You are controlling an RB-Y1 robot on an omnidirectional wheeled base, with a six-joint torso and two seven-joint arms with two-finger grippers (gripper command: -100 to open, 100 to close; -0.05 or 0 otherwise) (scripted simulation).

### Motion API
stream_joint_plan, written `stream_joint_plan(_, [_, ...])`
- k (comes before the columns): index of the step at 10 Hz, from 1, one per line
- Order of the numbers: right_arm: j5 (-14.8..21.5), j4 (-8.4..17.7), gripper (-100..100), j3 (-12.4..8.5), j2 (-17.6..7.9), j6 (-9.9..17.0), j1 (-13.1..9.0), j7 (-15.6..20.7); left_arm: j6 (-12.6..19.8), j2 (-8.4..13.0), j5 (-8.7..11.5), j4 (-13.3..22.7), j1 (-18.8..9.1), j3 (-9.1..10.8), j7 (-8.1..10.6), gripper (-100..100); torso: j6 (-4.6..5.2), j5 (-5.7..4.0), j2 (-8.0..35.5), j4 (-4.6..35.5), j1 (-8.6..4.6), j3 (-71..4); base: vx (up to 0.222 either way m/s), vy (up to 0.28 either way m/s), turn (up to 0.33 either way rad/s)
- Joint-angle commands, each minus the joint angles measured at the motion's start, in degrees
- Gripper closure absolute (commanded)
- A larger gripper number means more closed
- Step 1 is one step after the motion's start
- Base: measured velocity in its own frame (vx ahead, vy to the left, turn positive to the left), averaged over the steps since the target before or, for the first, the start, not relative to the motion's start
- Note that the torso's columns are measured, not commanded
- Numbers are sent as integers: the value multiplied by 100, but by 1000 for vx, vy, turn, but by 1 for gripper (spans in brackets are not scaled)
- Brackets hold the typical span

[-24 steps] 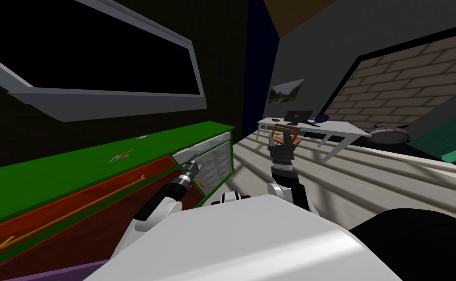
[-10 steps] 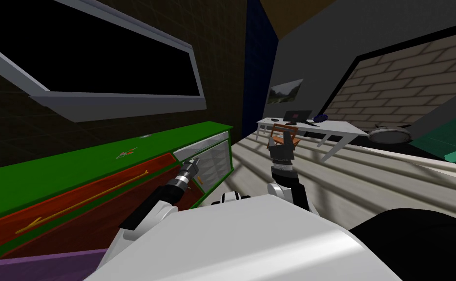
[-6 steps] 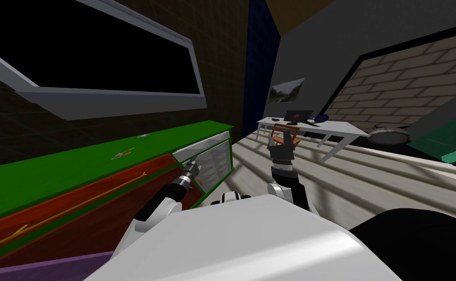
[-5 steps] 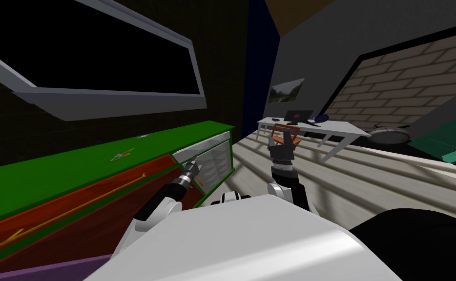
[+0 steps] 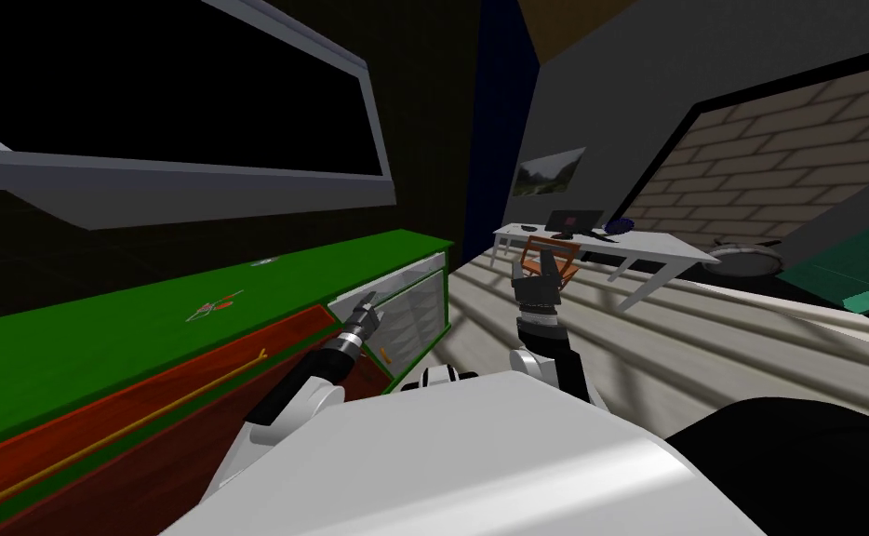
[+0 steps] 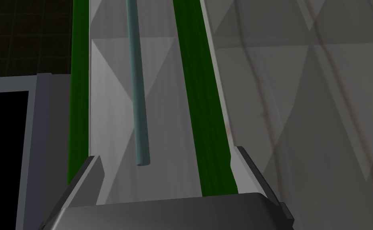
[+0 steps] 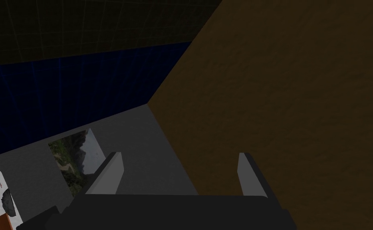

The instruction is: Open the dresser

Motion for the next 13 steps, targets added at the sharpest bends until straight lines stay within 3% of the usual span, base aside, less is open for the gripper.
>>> stream_joint_plan(1, [0, 0, 0, 0, 0, 0, -1, 0, 22, 24, 26, -90, -13, 23, 8, -100, 0, 1, 2, 1, 3, 2, 0, 0, 0])
stream_joint_plan(2, [0, 0, 0, 0, 0, 0, -1, 0, 27, 27, 30, -101, -14, 27, 11, -100, 0, 4, -9, -2, 14, -4, 0, 0, 0])
stream_joint_plan(3, [0, 0, 0, 0, 0, 0, -1, 0, 27, 26, 29, -99, -14, 26, 10, 100, 0, 6, -20, -6, 21, -12, 0, 0, 0])
stream_joint_plan(4, [0, 0, 0, 0, 0, 0, -1, 0, 29, 6, -24, -258, 143, -150, -58, 100, 0, 7, -27, -8, 24, -17, -50, -57, 115])
stream_joint_plan(7, [0, 0, 0, 2, 2, 0, -2, 0, 33, -25, -104, -496, 379, -414, -160, 100, -3, 9, -9, -18, 9, -1, -144, -120, 104])
stream_joint_plan(8, [0, 0, 0, 2, 2, 1, -3, 0, 26, -18, -79, -458, 304, -338, -126, 100, -2, 8, -12, -8, 21, -5, -79, -56, 15])
stream_joint_plan(9, [0, 0, 0, 1, 1, 0, -2, 0, 250, -16, -45, -463, 122, -284, -89, -100, -1, 10, -38, -4, 45, -23, -31, -20, 30])
stream_joint_plan(10, [0, 0, 0, 0, 0, 0, -1, 0, 424, -11, -6, -468, -75, -215, -45, -100, -1, 12, -50, -10, 48, -32, -28, -12, 55])
stream_joint_plan(11, [0, 0, 0, 0, 0, 0, -1, 0, 445, -11, -6, -468, -76, -215, -45, -100, -1, 10, -45, -12, 37, -29, -13, -4, 25])
stream_joint_plan(13, [0, 0, 0, 0, 0, 0, 0, 0, 797, -2, 72, -479, -452, -77, 43, -100, 0, 6, -28, -8, 20, -17, -14, -6, 46])
